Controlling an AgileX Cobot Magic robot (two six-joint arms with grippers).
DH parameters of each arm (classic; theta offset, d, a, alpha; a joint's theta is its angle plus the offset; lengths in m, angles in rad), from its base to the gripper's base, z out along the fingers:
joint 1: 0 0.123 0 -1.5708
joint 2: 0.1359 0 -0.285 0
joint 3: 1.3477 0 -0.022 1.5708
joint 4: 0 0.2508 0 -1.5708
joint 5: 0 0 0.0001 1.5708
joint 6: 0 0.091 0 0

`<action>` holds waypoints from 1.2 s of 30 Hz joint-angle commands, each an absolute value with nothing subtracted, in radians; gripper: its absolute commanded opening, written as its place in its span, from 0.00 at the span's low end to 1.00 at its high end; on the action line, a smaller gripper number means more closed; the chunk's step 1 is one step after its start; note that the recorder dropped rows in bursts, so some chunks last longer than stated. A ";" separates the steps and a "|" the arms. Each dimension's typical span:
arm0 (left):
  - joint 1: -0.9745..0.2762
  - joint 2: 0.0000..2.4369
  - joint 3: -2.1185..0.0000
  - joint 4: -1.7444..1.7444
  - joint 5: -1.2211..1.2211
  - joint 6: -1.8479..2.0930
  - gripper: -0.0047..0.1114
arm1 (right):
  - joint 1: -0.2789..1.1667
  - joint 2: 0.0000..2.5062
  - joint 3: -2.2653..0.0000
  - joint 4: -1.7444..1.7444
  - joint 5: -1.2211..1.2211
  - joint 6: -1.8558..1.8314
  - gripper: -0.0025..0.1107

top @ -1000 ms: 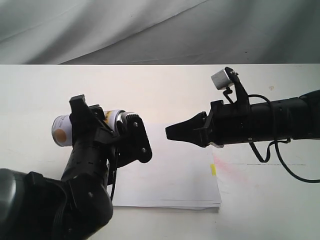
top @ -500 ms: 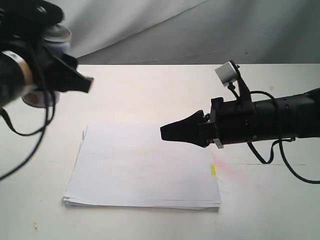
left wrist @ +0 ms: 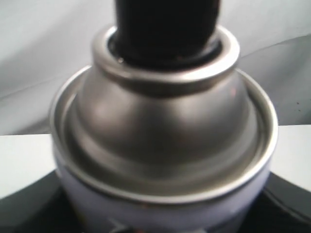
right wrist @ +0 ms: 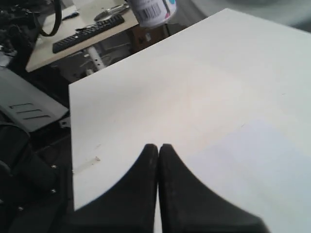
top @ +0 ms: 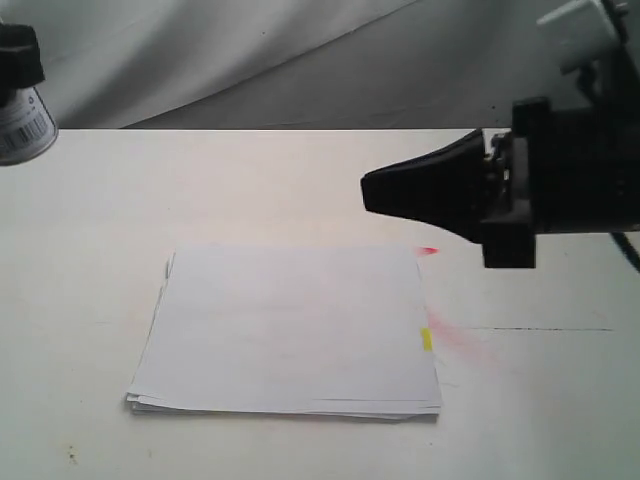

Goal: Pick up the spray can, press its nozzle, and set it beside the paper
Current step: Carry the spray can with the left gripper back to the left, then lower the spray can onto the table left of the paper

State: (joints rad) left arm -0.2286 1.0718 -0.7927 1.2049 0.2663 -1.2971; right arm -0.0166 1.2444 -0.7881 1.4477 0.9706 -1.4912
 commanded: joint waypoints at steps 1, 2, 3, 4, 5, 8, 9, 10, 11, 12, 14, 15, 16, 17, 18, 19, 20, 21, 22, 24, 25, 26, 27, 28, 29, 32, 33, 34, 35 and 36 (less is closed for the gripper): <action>-0.154 1.062 -0.709 1.210 0.101 -1.305 0.04 | -0.021 1.036 -0.785 1.314 0.873 -1.405 0.02; -0.134 1.062 -0.686 1.213 0.059 -1.305 0.04 | -0.021 0.997 -0.785 1.287 0.859 -1.393 0.02; -0.113 1.062 -0.664 1.213 0.015 -1.305 0.04 | -0.021 0.949 -0.785 1.262 0.843 -1.373 0.02; -0.096 1.062 -0.647 1.213 -0.017 -1.305 0.04 | -0.021 0.904 -0.785 1.238 0.830 -1.358 0.02; -0.074 1.064 -0.627 1.213 -0.056 -1.303 0.04 | -0.021 0.869 -0.785 1.220 0.820 -1.351 0.02; 0.022 1.077 -0.562 1.213 -0.157 -1.299 0.04 | -0.021 0.728 -0.785 1.121 0.820 -1.340 0.02; 0.047 1.085 -0.550 1.213 -0.179 -1.288 0.04 | -0.021 0.701 -0.785 1.093 0.820 -1.323 0.02; 0.070 1.095 -0.540 1.211 -0.199 -1.268 0.04 | -0.021 0.678 -0.785 1.064 0.822 -1.302 0.02; 0.086 1.106 -0.536 1.209 -0.218 -1.251 0.04 | -0.021 0.661 -0.785 1.034 0.822 -1.283 0.02; 0.120 1.131 -0.532 1.200 -0.249 -1.208 0.04 | -0.021 0.629 -0.785 0.974 0.823 -1.224 0.02; 0.140 1.153 -0.532 1.164 -0.290 -1.119 0.04 | -0.021 0.612 -0.785 0.935 0.823 -1.178 0.02; 0.142 1.165 -0.532 1.134 -0.311 -1.060 0.04 | -0.021 0.605 -0.785 0.920 0.826 -1.169 0.02; 0.142 1.174 -0.532 1.096 -0.322 -1.001 0.04 | -0.021 0.600 -0.785 0.915 0.829 -1.166 0.02; 0.140 1.188 -0.532 1.042 -0.334 -0.939 0.04 | -0.021 0.598 -0.785 0.912 0.831 -1.166 0.02; 0.140 1.212 -0.532 0.960 -0.367 -0.812 0.04 | -0.021 0.598 -0.785 0.912 0.833 -1.166 0.02; 0.140 1.234 -0.532 0.895 -0.383 -0.753 0.04 | -0.021 0.598 -0.785 0.907 0.833 -1.166 0.02; 0.140 1.257 -0.532 0.826 -0.401 -0.691 0.04 | -0.021 0.598 -0.785 0.907 0.833 -1.166 0.02; 0.140 1.292 -0.532 0.749 -0.428 -0.625 0.04 | -0.021 0.598 -0.785 0.907 0.831 -1.166 0.02; 0.140 1.309 -0.532 0.728 -0.446 -0.601 0.04 | -0.021 0.598 -0.785 0.907 0.831 -1.166 0.02; 0.140 1.353 -0.532 0.715 -0.483 -0.591 0.04 | -0.021 0.598 -0.785 0.907 0.831 -1.166 0.02; 0.140 1.376 -0.532 0.714 -0.498 -0.591 0.04 | -0.021 0.598 -0.785 0.907 0.829 -1.166 0.02; 0.140 1.395 -0.532 0.714 -0.505 -0.586 0.04 | -0.021 0.598 -0.785 0.907 0.829 -1.166 0.02; 0.140 1.409 -0.532 0.714 -0.508 -0.570 0.04 | -0.021 0.598 -0.785 0.907 0.829 -1.166 0.02; 0.140 1.422 -0.532 0.714 -0.512 -0.562 0.04 | -0.021 0.598 -0.785 0.907 0.827 -1.166 0.02; 0.140 1.430 -0.532 0.714 -0.524 -0.552 0.04 | -0.021 0.598 -0.785 0.907 0.827 -1.166 0.02; 0.140 1.454 -0.532 0.683 -0.576 -0.522 0.04 | -0.021 0.598 -0.785 0.907 0.825 -1.166 0.02; 0.140 1.463 -0.532 0.643 -0.575 -0.517 0.04 | -0.021 0.598 -0.785 0.907 0.825 -1.166 0.02; 0.140 1.475 -0.532 0.593 -0.578 -0.517 0.04 | -0.021 0.598 -0.785 0.907 0.823 -1.166 0.02; 0.140 1.482 -0.532 0.568 -0.578 -0.515 0.04 | -0.021 0.598 -0.785 0.907 0.823 -1.166 0.02; 0.140 1.495 -0.532 0.538 -0.587 -0.501 0.04 | -0.021 0.598 -0.785 0.907 0.823 -1.166 0.02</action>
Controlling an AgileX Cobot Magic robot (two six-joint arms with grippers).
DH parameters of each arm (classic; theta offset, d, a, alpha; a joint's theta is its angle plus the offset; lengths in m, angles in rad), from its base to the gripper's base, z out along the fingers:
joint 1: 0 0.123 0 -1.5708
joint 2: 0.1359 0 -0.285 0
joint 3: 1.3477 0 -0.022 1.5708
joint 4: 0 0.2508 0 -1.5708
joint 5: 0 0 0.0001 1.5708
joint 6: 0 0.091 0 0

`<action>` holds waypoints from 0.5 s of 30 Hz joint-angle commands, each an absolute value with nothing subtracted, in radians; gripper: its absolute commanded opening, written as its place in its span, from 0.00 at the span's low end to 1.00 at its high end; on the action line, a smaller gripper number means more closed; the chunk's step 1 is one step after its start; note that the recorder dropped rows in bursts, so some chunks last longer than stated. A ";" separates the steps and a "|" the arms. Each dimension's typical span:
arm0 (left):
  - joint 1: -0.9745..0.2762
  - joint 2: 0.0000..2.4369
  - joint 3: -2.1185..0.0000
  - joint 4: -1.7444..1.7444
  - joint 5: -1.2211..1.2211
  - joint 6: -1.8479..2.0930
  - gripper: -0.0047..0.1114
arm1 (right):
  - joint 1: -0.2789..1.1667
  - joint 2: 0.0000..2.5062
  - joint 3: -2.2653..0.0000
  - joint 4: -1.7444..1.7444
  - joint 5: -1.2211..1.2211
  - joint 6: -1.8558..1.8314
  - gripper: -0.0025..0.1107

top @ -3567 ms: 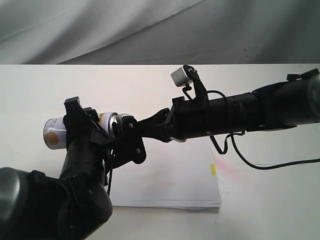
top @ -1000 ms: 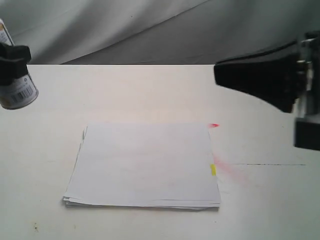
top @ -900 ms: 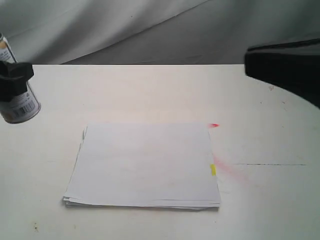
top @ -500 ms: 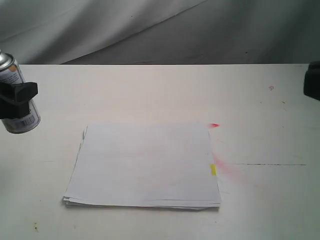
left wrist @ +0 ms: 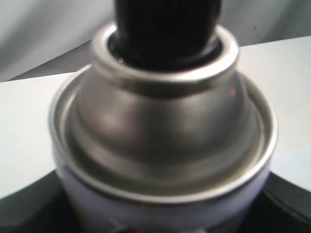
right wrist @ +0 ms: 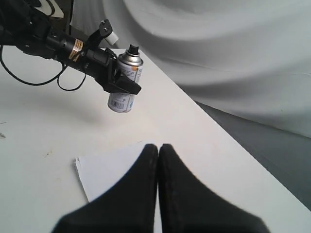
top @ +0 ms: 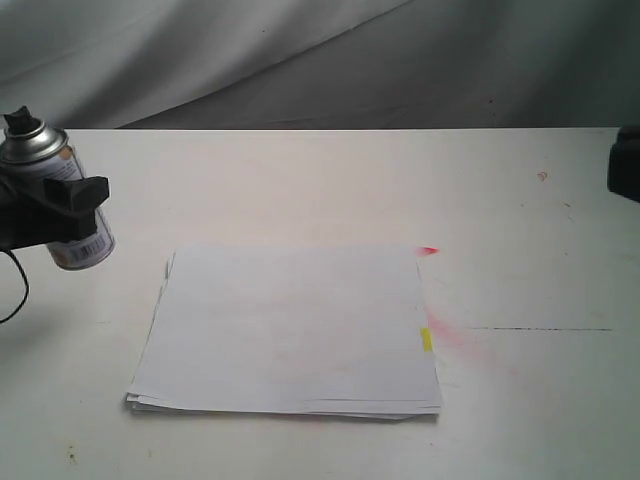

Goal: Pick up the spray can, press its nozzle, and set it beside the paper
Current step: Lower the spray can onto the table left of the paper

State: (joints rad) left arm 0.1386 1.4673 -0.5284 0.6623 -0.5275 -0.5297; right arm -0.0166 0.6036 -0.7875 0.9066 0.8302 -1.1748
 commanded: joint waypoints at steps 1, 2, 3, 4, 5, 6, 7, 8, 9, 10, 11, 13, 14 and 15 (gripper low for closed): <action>0.140 1.504 -0.532 0.524 -0.592 -0.487 0.04 | -0.021 0.598 -0.785 0.907 0.823 -1.166 0.02; 0.140 1.527 -0.532 0.509 -0.615 -0.466 0.04 | -0.021 0.598 -0.785 0.907 0.823 -1.166 0.02; 0.140 1.546 -0.532 0.506 -0.635 -0.464 0.04 | -0.021 0.598 -0.785 0.907 0.823 -1.166 0.02; 0.140 1.560 -0.532 0.506 -0.642 -0.464 0.04 | -0.021 0.598 -0.785 0.907 0.823 -1.166 0.02; 0.140 1.580 -0.532 0.506 -0.651 -0.464 0.04 | -0.021 0.598 -0.785 0.907 0.823 -1.166 0.02; 0.140 1.590 -0.532 0.506 -0.654 -0.464 0.04 | -0.021 0.598 -0.785 0.907 0.823 -1.166 0.02; 0.140 1.608 -0.532 0.506 -0.657 -0.464 0.04 | -0.021 0.598 -0.785 0.907 0.823 -1.166 0.02; 0.140 1.618 -0.532 0.506 -0.660 -0.464 0.04 | -0.021 0.598 -0.785 0.907 0.823 -1.166 0.02; 0.140 1.634 -0.532 0.505 -0.672 -0.461 0.04 | -0.021 0.598 -0.785 0.907 0.823 -1.166 0.02; 0.140 1.645 -0.532 0.493 -0.680 -0.453 0.04 | -0.021 0.598 -0.785 0.907 0.823 -1.166 0.02; 0.140 1.664 -0.532 0.457 -0.687 -0.437 0.04 | -0.021 0.598 -0.785 0.907 0.823 -1.166 0.02; 0.140 1.695 -0.528 0.398 -0.701 -0.403 0.04 | -0.021 0.598 -0.785 0.907 0.823 -1.166 0.02; 0.140 1.701 -0.528 0.384 -0.703 -0.378 0.04 | -0.021 0.598 -0.785 0.907 0.823 -1.166 0.02; 0.140 1.710 -0.528 0.379 -0.704 -0.355 0.04 | -0.021 0.598 -0.785 0.907 0.823 -1.166 0.02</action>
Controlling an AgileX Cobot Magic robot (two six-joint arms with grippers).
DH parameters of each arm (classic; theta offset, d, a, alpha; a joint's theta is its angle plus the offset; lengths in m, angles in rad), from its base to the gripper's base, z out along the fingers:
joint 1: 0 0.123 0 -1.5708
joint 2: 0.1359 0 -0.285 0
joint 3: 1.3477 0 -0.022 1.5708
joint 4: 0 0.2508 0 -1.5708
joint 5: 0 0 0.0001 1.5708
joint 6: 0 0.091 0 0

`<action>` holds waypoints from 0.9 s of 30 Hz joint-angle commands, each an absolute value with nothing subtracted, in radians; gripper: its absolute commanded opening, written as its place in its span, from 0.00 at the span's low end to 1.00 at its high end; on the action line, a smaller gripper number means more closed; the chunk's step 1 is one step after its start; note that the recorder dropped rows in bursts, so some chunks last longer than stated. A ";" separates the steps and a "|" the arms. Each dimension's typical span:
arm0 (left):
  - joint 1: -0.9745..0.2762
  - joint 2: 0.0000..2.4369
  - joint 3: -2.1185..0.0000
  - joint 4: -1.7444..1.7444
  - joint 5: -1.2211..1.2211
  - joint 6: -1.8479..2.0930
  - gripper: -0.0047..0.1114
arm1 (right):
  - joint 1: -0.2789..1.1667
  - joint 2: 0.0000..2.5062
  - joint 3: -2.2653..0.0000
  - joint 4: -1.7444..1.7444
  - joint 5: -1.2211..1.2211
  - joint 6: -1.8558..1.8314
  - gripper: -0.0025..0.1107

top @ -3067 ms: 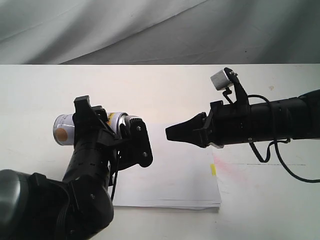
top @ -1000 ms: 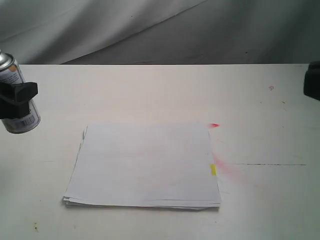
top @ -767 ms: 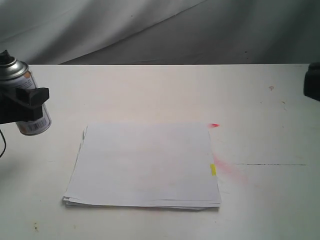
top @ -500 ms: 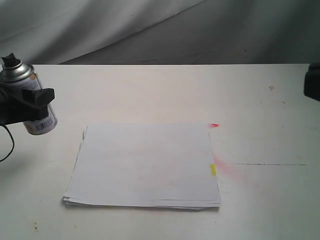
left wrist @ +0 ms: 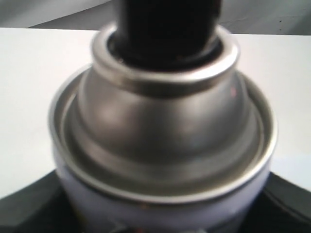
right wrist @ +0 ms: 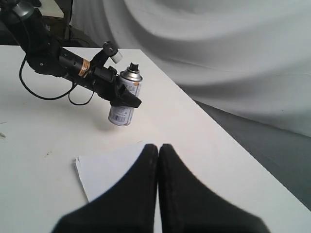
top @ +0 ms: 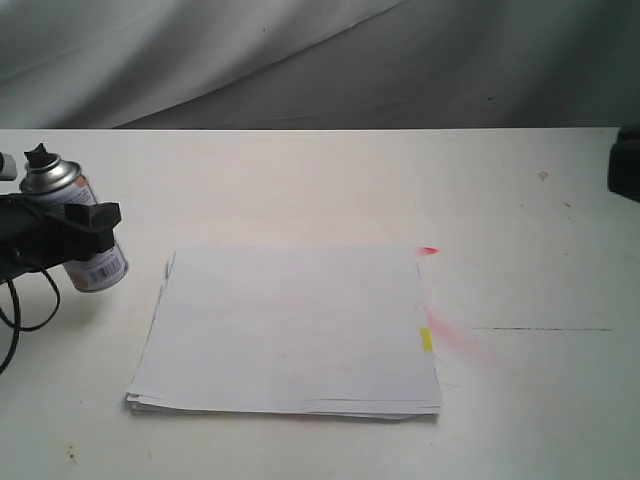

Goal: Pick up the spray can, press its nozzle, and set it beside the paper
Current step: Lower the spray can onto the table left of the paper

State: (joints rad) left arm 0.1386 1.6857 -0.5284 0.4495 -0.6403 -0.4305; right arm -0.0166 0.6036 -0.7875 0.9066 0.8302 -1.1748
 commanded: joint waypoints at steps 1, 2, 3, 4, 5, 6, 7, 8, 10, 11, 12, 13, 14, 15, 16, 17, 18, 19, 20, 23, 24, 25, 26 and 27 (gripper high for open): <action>0.140 1.715 -0.528 0.377 -0.708 -0.333 0.04 | -0.021 0.598 -0.785 0.907 0.823 -1.166 0.02; 0.140 1.730 -0.528 0.377 -0.718 -0.305 0.04 | -0.021 0.598 -0.785 0.907 0.823 -1.166 0.02; 0.140 1.737 -0.528 0.377 -0.726 -0.305 0.04 | -0.021 0.598 -0.785 0.907 0.823 -1.166 0.02; 0.140 1.753 -0.528 0.377 -0.729 -0.300 0.04 | -0.021 0.598 -0.785 0.907 0.823 -1.166 0.02; 0.140 1.759 -0.528 0.377 -0.729 -0.285 0.04 | -0.021 0.598 -0.785 0.907 0.823 -1.166 0.02; 0.140 1.771 -0.528 0.377 -0.731 -0.279 0.04 | -0.021 0.598 -0.785 0.907 0.823 -1.166 0.02; 0.140 1.773 -0.528 0.377 -0.731 -0.279 0.04 | -0.021 0.598 -0.785 0.907 0.823 -1.166 0.02; 0.140 1.779 -0.528 0.377 -0.731 -0.279 0.04 | -0.021 0.598 -0.785 0.907 0.823 -1.166 0.02; 0.140 1.784 -0.528 0.377 -0.736 -0.279 0.04 | -0.021 0.598 -0.785 0.907 0.823 -1.166 0.02; 0.140 1.786 -0.528 0.377 -0.736 -0.279 0.04 | -0.021 0.598 -0.785 0.907 0.823 -1.166 0.02; 0.140 1.786 -0.528 0.377 -0.736 -0.279 0.04 | -0.021 0.598 -0.785 0.907 0.823 -1.166 0.02; 0.140 1.786 -0.528 0.377 -0.736 -0.281 0.04 | -0.021 0.598 -0.785 0.907 0.823 -1.166 0.02; 0.140 1.786 -0.528 0.377 -0.736 -0.289 0.04 | -0.021 0.598 -0.785 0.907 0.823 -1.166 0.02; 0.140 1.786 -0.528 0.377 -0.733 -0.300 0.04 | -0.021 0.598 -0.785 0.907 0.823 -1.166 0.02; 0.140 1.786 -0.528 0.377 -0.730 -0.320 0.04 | -0.021 0.598 -0.785 0.907 0.823 -1.166 0.02; 0.140 1.786 -0.528 0.377 -0.724 -0.337 0.04 | -0.021 0.598 -0.785 0.907 0.823 -1.166 0.02; 0.140 1.786 -0.528 0.377 -0.720 -0.348 0.04 | -0.021 0.598 -0.785 0.907 0.823 -1.166 0.02; 0.140 1.786 -0.528 0.377 -0.714 -0.355 0.04 | -0.021 0.598 -0.785 0.907 0.823 -1.166 0.02; 0.140 1.786 -0.528 0.377 -0.706 -0.358 0.04 | -0.021 0.598 -0.785 0.907 0.823 -1.166 0.02; 0.140 1.786 -0.528 0.377 -0.678 -0.358 0.04 | -0.021 0.598 -0.785 0.907 0.823 -1.166 0.02; 0.140 1.786 -0.528 0.380 -0.669 -0.358 0.04 | -0.021 0.598 -0.785 0.907 0.823 -1.166 0.02; 0.140 1.786 -0.528 0.380 -0.661 -0.358 0.04 | -0.021 0.598 -0.785 0.907 0.823 -1.166 0.02; 0.140 1.786 -0.528 0.380 -0.653 -0.358 0.04 | -0.021 0.598 -0.785 0.907 0.823 -1.166 0.02; 0.140 1.786 -0.528 0.380 -0.648 -0.358 0.04 | -0.021 0.598 -0.785 0.907 0.823 -1.166 0.02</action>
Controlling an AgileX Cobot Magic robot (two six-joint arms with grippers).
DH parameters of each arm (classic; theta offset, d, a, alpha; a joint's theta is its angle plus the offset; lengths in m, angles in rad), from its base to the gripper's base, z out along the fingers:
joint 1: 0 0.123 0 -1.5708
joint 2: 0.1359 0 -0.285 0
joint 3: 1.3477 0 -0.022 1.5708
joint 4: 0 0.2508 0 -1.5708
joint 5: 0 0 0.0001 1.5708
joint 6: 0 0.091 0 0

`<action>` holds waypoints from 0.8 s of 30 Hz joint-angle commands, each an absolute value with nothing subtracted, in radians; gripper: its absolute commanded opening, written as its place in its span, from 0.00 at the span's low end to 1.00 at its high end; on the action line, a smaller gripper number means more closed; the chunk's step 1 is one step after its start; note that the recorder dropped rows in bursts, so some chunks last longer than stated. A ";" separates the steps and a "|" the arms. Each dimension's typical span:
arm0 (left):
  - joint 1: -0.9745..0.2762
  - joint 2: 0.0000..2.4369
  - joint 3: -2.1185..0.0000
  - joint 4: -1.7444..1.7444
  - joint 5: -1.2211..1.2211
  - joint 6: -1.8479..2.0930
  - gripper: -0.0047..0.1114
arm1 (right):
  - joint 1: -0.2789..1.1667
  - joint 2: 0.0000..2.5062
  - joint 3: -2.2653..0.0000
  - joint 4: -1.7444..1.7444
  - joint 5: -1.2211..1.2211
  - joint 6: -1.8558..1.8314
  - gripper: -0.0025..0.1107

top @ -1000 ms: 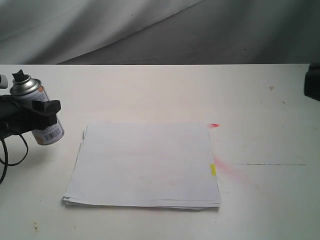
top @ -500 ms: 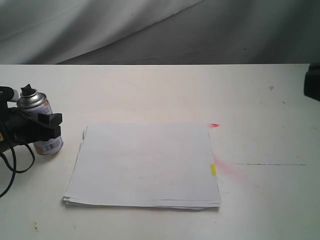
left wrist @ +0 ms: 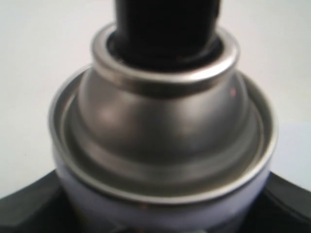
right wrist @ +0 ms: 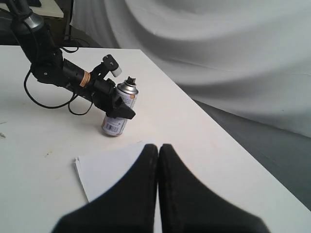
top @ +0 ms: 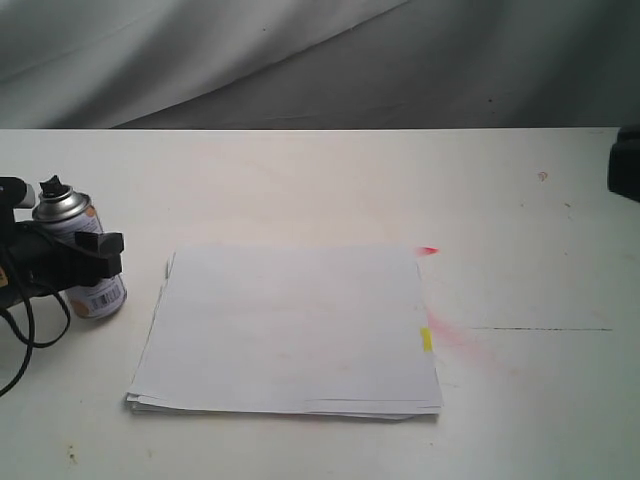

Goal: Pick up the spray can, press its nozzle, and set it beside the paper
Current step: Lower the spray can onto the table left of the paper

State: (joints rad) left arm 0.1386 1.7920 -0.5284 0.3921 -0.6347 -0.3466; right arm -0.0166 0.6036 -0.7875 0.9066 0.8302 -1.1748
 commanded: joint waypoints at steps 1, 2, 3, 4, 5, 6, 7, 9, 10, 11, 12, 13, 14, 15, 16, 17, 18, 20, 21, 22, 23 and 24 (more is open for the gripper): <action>0.140 1.786 -0.528 0.382 -0.648 -0.358 0.04 | -0.021 0.598 -0.785 0.907 0.823 -1.166 0.02; 0.140 1.786 -0.528 0.384 -0.648 -0.358 0.04 | -0.021 0.598 -0.785 0.907 0.823 -1.166 0.02; 0.140 1.786 -0.528 0.384 -0.648 -0.358 0.04 | -0.021 0.598 -0.785 0.907 0.823 -1.166 0.02; 0.140 1.786 -0.528 0.384 -0.648 -0.360 0.04 | -0.021 0.598 -0.785 0.907 0.823 -1.166 0.02; 0.140 1.786 -0.528 0.384 -0.648 -0.362 0.04 | -0.021 0.598 -0.785 0.907 0.823 -1.166 0.02; 0.140 1.786 -0.528 0.384 -0.646 -0.362 0.04 | -0.021 0.598 -0.785 0.907 0.823 -1.166 0.02; 0.140 1.786 -0.528 0.384 -0.646 -0.362 0.04 | -0.021 0.598 -0.785 0.907 0.823 -1.166 0.02; 0.140 1.786 -0.528 0.384 -0.635 -0.362 0.04 | -0.021 0.598 -0.785 0.907 0.823 -1.166 0.02; 0.140 1.786 -0.528 0.384 -0.625 -0.362 0.04 | -0.021 0.598 -0.785 0.907 0.823 -1.166 0.02; 0.140 1.786 -0.528 0.384 -0.616 -0.362 0.04 | -0.021 0.598 -0.785 0.907 0.823 -1.166 0.02; 0.140 1.786 -0.528 0.384 -0.601 -0.362 0.04 | -0.021 0.598 -0.785 0.907 0.823 -1.166 0.02; 0.140 1.786 -0.528 0.384 -0.591 -0.362 0.04 | -0.021 0.598 -0.785 0.907 0.823 -1.166 0.02; 0.140 1.786 -0.528 0.384 -0.578 -0.362 0.04 | -0.021 0.598 -0.785 0.907 0.823 -1.166 0.02; 0.140 1.786 -0.528 0.384 -0.572 -0.362 0.05 | -0.021 0.598 -0.785 0.907 0.823 -1.166 0.02; 0.140 1.786 -0.528 0.384 -0.570 -0.362 0.06 | -0.021 0.598 -0.785 0.907 0.823 -1.166 0.02; 0.140 1.786 -0.528 0.384 -0.570 -0.362 0.09 | -0.021 0.598 -0.785 0.907 0.823 -1.166 0.02; 0.140 1.786 -0.528 0.384 -0.570 -0.362 0.13 | -0.021 0.598 -0.785 0.907 0.823 -1.166 0.02; 0.140 1.786 -0.528 0.384 -0.570 -0.359 0.23 | -0.021 0.598 -0.785 0.907 0.823 -1.166 0.02; 0.140 1.786 -0.528 0.384 -0.571 -0.359 0.30 | -0.021 0.598 -0.785 0.907 0.823 -1.166 0.02; 0.140 1.786 -0.528 0.384 -0.576 -0.359 0.36 | -0.021 0.598 -0.785 0.907 0.823 -1.166 0.02; 0.140 1.786 -0.528 0.384 -0.583 -0.358 0.45 | -0.021 0.598 -0.785 0.907 0.823 -1.166 0.02; 0.140 1.786 -0.528 0.384 -0.592 -0.358 0.53 | -0.021 0.598 -0.785 0.907 0.823 -1.166 0.02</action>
State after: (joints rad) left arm 0.1386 1.7901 -0.5284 0.3921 -0.5866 -0.3522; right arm -0.0166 0.6036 -0.7875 0.9066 0.8302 -1.1748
